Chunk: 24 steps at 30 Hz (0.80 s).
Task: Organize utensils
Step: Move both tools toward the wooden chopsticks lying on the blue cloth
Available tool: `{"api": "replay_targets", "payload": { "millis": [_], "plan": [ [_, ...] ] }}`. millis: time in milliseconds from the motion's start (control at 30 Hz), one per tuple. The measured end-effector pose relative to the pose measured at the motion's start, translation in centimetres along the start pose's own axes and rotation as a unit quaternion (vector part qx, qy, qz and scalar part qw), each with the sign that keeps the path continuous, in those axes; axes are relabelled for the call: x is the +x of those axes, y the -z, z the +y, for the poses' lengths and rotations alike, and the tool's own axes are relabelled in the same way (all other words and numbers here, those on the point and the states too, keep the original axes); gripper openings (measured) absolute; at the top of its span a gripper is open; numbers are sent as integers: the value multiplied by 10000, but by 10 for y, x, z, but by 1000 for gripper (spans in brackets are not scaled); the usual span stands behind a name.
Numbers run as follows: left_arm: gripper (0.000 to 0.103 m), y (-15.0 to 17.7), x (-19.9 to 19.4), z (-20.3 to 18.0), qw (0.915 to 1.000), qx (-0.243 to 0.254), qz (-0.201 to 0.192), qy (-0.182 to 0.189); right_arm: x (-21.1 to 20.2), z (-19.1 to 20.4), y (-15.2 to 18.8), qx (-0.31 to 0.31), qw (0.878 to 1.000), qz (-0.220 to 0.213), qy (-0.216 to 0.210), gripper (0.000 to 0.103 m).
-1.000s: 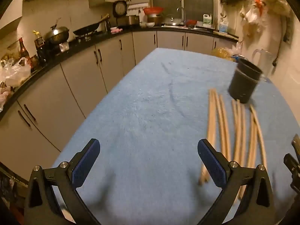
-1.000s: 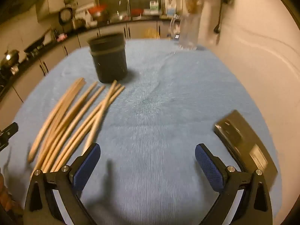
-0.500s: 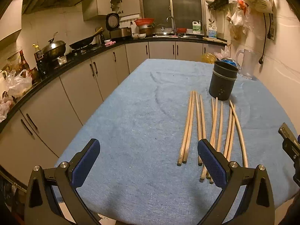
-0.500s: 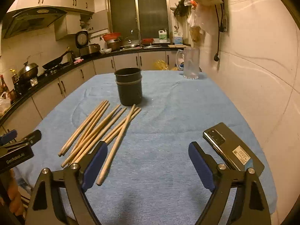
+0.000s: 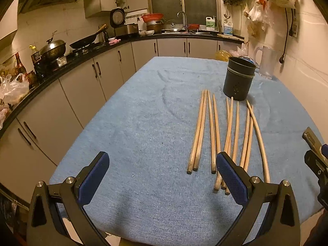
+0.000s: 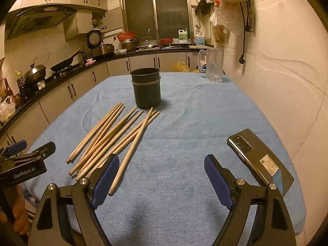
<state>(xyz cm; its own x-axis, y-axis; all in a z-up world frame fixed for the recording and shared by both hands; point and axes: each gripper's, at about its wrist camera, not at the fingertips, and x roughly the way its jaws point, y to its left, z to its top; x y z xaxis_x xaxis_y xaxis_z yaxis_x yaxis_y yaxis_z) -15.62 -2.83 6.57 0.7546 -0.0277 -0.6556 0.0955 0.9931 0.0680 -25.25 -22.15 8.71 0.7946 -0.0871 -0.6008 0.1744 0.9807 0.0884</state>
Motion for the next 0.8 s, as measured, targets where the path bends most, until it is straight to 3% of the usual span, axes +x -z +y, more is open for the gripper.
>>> {"api": "replay_targets", "payload": {
  "millis": [267,467,800],
  "plan": [
    [103,2,4,-3,10000,-3,37,55,4,7,1,-137,9998,86,81,87],
    [103,4,8,3,9999,-86,101,86,6,19,0,-407,9980,146,456,86],
    [103,5,9,-4,9999,1,112,117,9,12,1,-377,9973,195,599,85]
  ]
}}
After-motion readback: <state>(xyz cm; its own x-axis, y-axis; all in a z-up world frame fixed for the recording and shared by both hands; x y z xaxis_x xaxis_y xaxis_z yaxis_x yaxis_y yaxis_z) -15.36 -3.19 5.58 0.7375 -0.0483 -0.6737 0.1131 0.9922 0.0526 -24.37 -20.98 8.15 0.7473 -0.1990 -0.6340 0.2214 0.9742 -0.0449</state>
